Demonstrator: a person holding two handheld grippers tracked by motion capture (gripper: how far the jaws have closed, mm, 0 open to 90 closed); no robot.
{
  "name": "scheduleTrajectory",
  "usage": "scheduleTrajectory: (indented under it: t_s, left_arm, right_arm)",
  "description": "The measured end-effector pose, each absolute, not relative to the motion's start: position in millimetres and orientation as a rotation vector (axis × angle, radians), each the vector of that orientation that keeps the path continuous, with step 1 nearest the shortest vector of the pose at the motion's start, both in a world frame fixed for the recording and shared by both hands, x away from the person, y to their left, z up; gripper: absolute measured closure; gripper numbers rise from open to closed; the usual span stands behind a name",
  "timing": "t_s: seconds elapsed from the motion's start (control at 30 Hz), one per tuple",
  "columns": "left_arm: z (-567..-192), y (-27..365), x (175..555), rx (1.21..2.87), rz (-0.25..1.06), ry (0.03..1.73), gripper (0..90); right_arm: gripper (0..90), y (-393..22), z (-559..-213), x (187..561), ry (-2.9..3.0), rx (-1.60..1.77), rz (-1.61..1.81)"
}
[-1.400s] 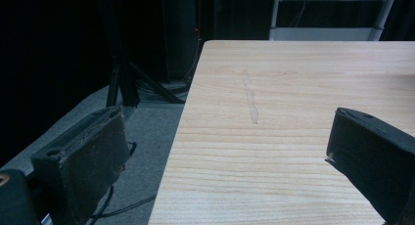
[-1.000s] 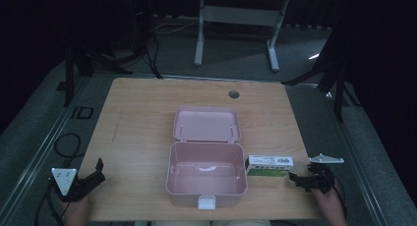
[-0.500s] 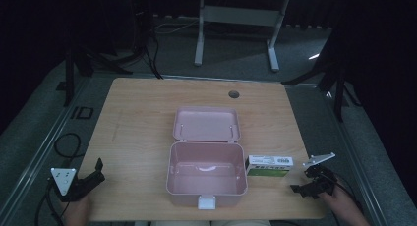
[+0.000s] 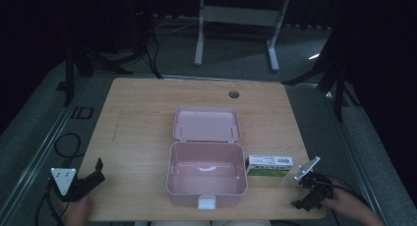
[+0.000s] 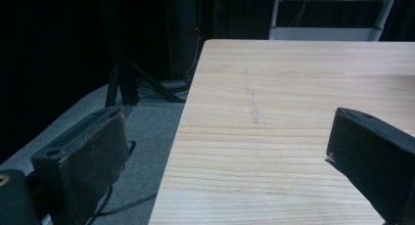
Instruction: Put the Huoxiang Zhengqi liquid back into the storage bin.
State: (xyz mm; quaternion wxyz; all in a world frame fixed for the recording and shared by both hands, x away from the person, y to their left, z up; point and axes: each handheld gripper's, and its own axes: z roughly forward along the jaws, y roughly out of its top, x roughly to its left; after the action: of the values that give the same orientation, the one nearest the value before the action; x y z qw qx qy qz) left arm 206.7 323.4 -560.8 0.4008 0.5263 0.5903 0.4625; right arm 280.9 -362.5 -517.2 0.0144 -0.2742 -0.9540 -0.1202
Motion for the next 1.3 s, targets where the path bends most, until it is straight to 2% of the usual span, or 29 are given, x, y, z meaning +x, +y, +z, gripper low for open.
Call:
scheduleTrajectory:
  t_s: [0.4, 1.07, 1.3]
  left_arm:
    - [-561, 323, 207, 1.331, 1.169, 1.492, 2.1]
    - [-561, 323, 207, 1.332, 1.167, 1.491, 2.1]
    - [-561, 323, 207, 1.334, 1.166, 1.489, 2.1]
  right_arm:
    - [12.9, -341, -507, 274, -2.958, -0.597, -0.193]
    - [13.7, -289, -496, 272, -3.002, -0.295, -0.077]
    - [14.7, -268, -479, 269, -3.019, -0.178, -0.123]
